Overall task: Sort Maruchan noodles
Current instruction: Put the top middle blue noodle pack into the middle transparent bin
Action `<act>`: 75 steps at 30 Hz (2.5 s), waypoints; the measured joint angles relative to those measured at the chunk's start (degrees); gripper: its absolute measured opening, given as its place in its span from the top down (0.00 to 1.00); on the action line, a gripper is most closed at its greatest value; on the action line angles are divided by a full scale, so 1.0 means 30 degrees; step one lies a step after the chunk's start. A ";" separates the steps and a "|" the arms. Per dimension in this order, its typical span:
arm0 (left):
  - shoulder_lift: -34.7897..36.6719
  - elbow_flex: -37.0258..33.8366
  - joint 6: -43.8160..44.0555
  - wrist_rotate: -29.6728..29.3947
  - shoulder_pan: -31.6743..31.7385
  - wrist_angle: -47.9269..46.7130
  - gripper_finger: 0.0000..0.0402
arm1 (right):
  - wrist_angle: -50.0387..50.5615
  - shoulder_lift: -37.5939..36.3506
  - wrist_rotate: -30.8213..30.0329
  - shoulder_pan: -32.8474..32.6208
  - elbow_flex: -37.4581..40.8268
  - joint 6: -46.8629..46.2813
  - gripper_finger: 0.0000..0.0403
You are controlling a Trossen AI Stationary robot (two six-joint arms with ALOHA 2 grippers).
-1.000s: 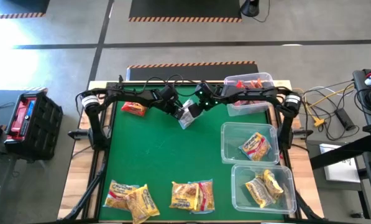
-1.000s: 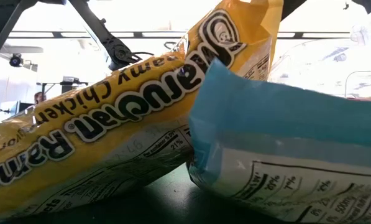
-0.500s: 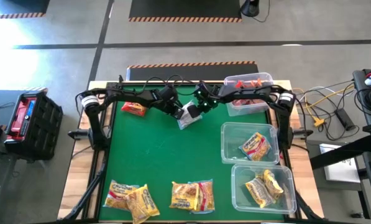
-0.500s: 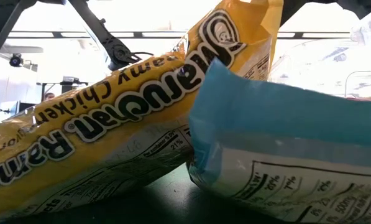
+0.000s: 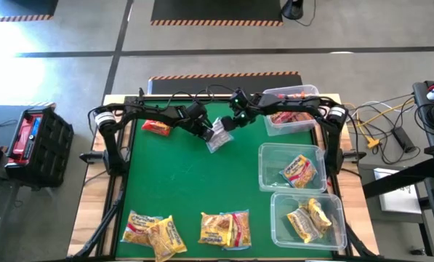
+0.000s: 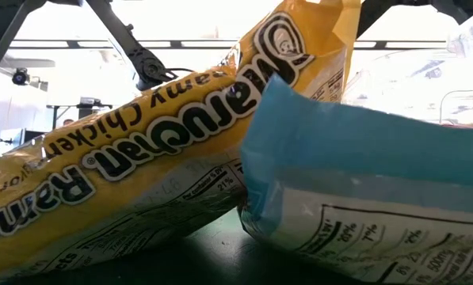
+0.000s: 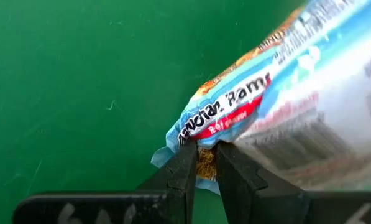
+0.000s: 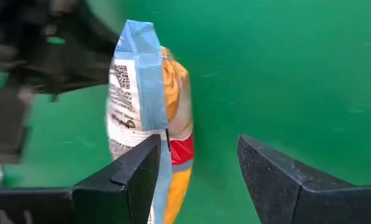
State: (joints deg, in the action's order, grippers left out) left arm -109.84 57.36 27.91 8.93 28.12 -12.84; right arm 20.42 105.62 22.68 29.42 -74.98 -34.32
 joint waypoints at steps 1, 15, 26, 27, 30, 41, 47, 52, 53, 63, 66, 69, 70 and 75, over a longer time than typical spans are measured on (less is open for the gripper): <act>0.0000 -0.0004 0.0003 -0.0002 0.0000 0.0000 0.90 | -0.0181 0.0000 0.0253 -0.0020 -0.0017 -0.0064 0.49; 0.0000 0.0001 0.0068 -0.0076 0.0007 -0.0066 0.90 | -0.0783 0.0004 0.2109 -0.0048 -0.0015 -0.0027 0.49; 0.0000 -0.0004 0.0083 -0.0100 0.0007 -0.0073 0.90 | -0.0775 -0.0202 0.3057 -0.0055 0.0055 0.0475 0.49; 0.0000 -0.0004 0.0083 -0.0104 0.0007 -0.0073 0.90 | -0.0779 -0.0176 0.3012 -0.0047 0.0100 0.0508 0.49; 0.0000 -0.0004 0.0083 -0.0110 0.0007 -0.0073 0.90 | -0.0778 -0.0042 0.2951 0.0096 0.0203 0.0748 0.49; 0.0000 -0.0002 0.0090 -0.0113 0.0007 -0.0073 0.90 | -0.0789 -0.0281 0.3005 0.0987 0.0261 0.1438 0.49; 0.0003 -0.0004 0.0161 -0.0111 0.0015 -0.0068 0.90 | -0.0778 0.0217 0.3111 0.0645 0.0290 0.1476 0.49; 0.0000 -0.0004 0.0170 -0.0118 0.0015 -0.0044 0.90 | -0.1094 0.0444 0.3977 0.0423 0.0305 0.1472 0.49; 0.0000 -0.0004 0.0170 -0.0118 0.0015 -0.0044 0.90 | -0.1159 0.0444 0.3990 0.0352 0.0305 0.1513 0.49; 0.0000 -0.0004 0.0271 -0.0122 0.0015 -0.0011 0.90 | -0.3050 0.1619 0.5176 -0.0136 0.0727 0.0688 0.49; 0.0001 -0.0004 0.0340 -0.0099 0.0021 -0.0024 0.90 | -0.4491 0.2112 0.6133 -0.0511 0.0771 -0.0123 0.49; 0.0000 -0.0004 0.0351 -0.0096 0.0022 -0.0040 0.90 | -0.5048 0.2367 0.6250 -0.0735 0.0764 -0.0259 0.49; 0.0003 -0.0004 0.0360 -0.0103 0.0019 -0.0043 0.90 | -0.5065 0.2471 0.6305 -0.0755 0.0764 -0.0269 0.49; 0.0005 -0.0004 0.0360 -0.0096 0.0022 -0.0044 0.90 | -0.4960 0.2501 0.5790 -0.0777 0.0749 -0.1179 0.49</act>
State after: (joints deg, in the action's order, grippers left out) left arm -109.83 57.34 28.99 8.64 28.18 -12.97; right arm 5.54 113.13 40.05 27.09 -72.73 -37.85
